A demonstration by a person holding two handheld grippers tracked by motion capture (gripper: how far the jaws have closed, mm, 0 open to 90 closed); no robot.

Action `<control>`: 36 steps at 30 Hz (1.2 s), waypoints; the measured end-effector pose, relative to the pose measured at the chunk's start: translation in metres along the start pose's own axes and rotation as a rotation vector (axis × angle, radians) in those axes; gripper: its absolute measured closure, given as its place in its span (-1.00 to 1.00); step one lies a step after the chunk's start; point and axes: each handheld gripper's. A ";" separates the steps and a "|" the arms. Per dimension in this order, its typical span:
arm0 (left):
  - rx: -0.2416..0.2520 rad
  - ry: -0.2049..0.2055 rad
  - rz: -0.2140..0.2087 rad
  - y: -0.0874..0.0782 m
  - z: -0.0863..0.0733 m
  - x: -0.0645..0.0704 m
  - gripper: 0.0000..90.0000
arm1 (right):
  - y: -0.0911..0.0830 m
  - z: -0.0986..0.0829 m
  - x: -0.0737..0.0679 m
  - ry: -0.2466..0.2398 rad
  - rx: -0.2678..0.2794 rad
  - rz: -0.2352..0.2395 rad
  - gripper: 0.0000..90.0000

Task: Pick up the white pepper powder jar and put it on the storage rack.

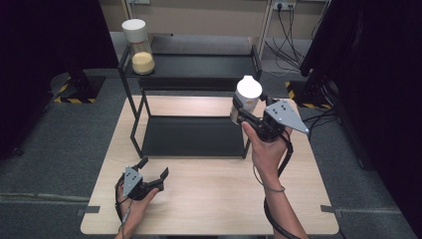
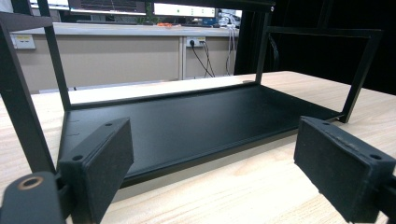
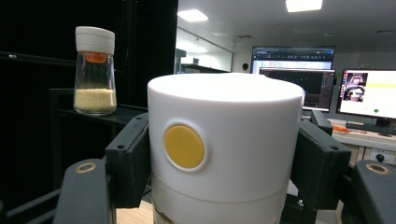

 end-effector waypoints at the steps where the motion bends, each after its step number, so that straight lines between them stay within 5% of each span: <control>1: 0.000 0.000 0.000 0.000 0.000 0.000 -0.75 | 0.001 0.001 0.000 -0.001 0.001 0.000 -0.32; 36: 0.002 0.003 0.001 0.000 0.000 0.000 -0.75 | 0.037 0.036 0.016 0.025 0.015 -0.023 -0.32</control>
Point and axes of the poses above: each handheld gripper's, and its own axes: y roughly forward along the jaws, z roughly out of its top, x roughly to its right, and after that the axes turned 12 degrees about z, right-handed
